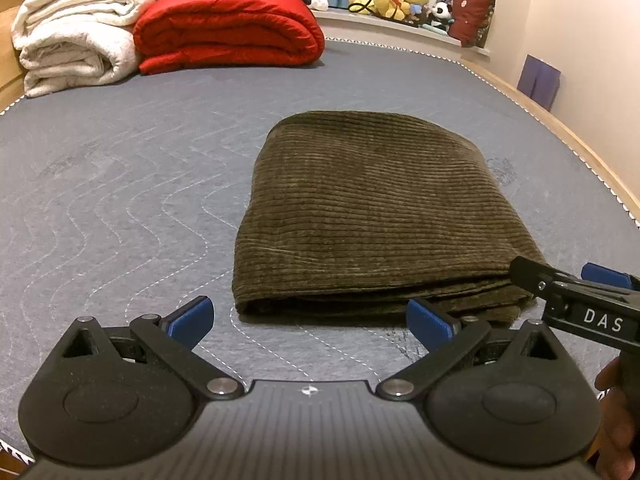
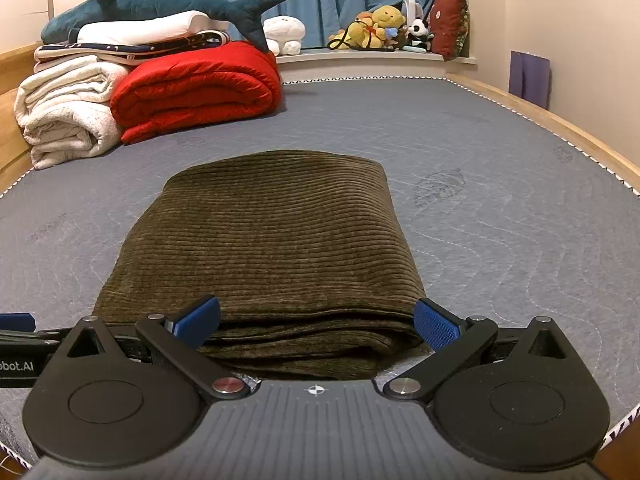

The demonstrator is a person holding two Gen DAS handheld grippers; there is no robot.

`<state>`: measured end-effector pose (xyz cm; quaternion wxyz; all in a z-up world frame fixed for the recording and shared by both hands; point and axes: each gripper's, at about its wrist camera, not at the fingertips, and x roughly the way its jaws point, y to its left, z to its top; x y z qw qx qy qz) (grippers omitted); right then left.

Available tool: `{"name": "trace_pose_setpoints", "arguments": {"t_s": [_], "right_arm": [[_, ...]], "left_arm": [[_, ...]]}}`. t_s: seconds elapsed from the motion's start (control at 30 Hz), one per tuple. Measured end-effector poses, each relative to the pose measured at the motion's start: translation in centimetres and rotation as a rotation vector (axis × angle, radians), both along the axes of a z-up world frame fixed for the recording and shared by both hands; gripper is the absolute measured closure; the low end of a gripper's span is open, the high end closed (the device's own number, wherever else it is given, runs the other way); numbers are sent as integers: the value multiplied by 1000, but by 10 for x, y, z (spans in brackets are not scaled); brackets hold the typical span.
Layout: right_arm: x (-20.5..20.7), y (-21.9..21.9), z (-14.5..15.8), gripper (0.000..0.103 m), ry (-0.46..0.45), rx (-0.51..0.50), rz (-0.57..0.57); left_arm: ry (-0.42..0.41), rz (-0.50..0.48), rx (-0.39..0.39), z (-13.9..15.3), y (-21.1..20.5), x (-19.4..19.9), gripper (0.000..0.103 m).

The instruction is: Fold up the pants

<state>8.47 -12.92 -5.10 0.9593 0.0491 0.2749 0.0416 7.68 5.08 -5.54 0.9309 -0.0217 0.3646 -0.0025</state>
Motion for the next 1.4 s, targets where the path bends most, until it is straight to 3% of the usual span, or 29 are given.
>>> {"name": "trace_pose_setpoints", "arguments": {"t_s": [1.4], "right_arm": [[-4, -1, 4, 1, -10, 7, 6]], "left_arm": [[1, -13, 5, -2, -8, 1, 0]]}}
